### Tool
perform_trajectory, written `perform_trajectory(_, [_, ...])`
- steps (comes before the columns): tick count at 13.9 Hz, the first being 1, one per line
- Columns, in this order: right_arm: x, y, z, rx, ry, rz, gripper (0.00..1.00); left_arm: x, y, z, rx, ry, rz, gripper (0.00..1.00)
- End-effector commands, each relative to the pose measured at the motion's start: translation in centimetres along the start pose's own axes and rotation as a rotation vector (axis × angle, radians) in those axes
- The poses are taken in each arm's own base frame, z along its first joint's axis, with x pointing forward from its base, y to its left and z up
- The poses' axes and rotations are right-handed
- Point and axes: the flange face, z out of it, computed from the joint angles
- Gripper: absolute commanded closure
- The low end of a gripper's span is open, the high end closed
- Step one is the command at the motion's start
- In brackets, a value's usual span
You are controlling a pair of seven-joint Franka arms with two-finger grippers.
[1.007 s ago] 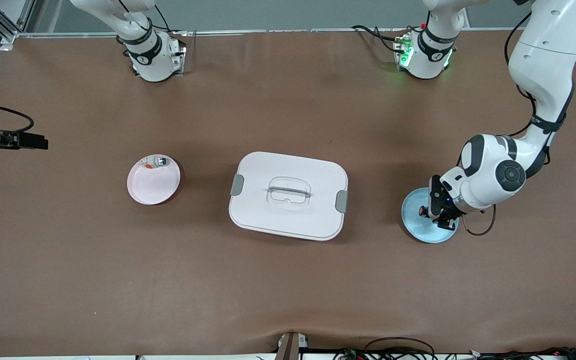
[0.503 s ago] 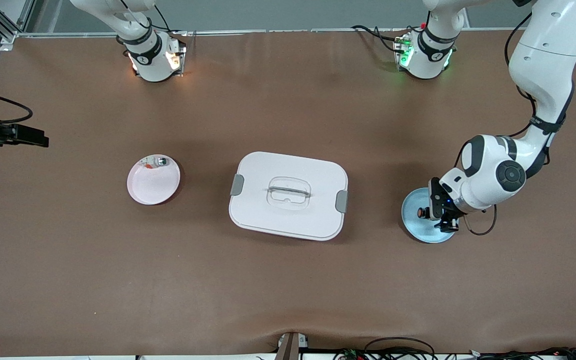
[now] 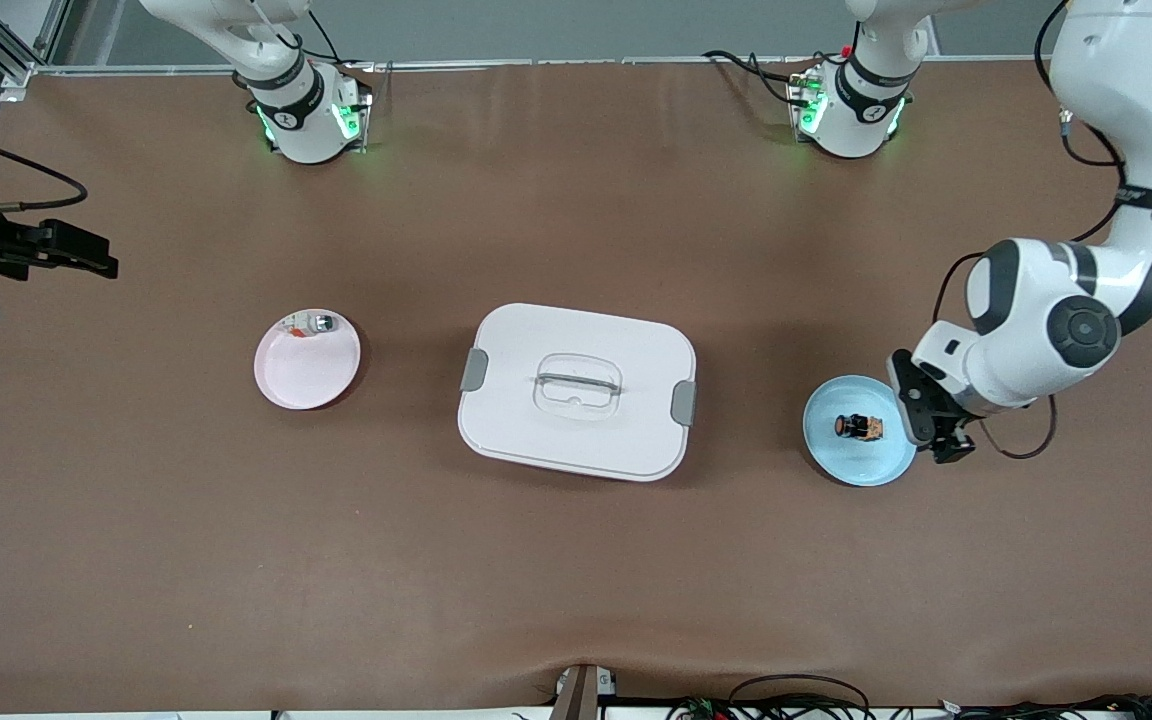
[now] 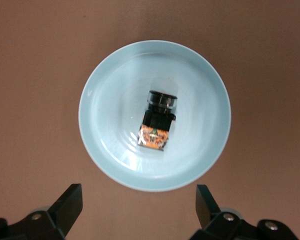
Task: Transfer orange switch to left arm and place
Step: 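Open the left gripper to release the switch on the plate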
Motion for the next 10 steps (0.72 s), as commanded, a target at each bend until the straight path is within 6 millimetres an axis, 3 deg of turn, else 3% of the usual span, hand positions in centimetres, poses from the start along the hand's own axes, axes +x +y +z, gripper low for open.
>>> perform_trajectory(1, [-0.8,-0.1,-0.9,0.023,0.057,0.015,0.0,-0.6,0.0,-4.8,-0.018,-0.045,-0.082,0.0])
perform_trajectory(6, [-1.0,0.4,-1.3,0.042,0.124,0.025,0.0,-0.6,2.3,-12.3,0.001,-0.092,-0.324,0.0])
perform_trajectory(10, [-1.2,0.3,-1.3,0.05,0.113,0.043,0.0,-1.0,2.5,-16.1,0.016,-0.05,-0.412,0.0])
